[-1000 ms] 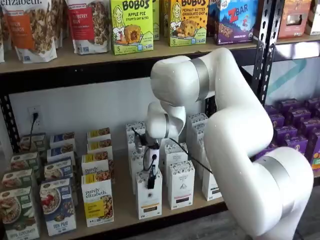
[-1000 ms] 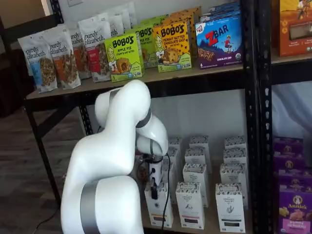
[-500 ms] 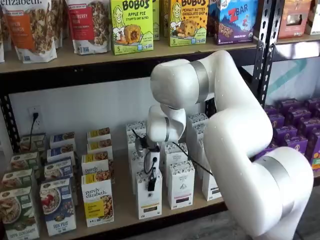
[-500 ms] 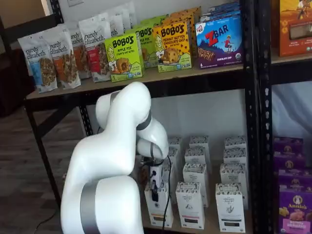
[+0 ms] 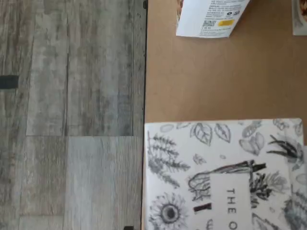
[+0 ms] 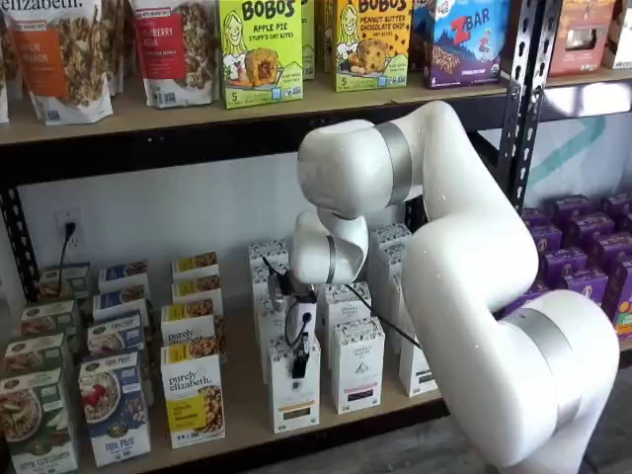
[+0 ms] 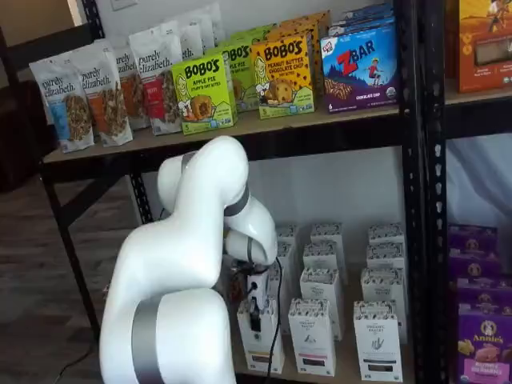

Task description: Pick up the white box with a yellow strip in the middle, on the bottom shelf, the fourth box from the left

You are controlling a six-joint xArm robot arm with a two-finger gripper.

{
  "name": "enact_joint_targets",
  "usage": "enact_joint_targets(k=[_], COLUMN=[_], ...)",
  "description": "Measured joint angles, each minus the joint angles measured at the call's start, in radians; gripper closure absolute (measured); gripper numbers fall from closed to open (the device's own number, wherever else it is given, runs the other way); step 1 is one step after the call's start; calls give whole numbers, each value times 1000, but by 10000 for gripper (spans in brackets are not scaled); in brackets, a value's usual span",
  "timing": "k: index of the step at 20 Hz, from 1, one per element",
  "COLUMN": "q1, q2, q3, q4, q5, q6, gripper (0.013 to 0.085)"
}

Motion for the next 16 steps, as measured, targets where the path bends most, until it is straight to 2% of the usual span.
enact_joint_targets(k=[3,5,8,10,16], q1=[0,1,0,0,1], q2=[3,6,7,7,3], q3=[-5,-12,-15,-15,-12], q4=[6,8,5,3,-8], q5=[4,15,21,22,23], q6=[-5,-6,-3,-1,9], gripper=[130,210,250,330,330])
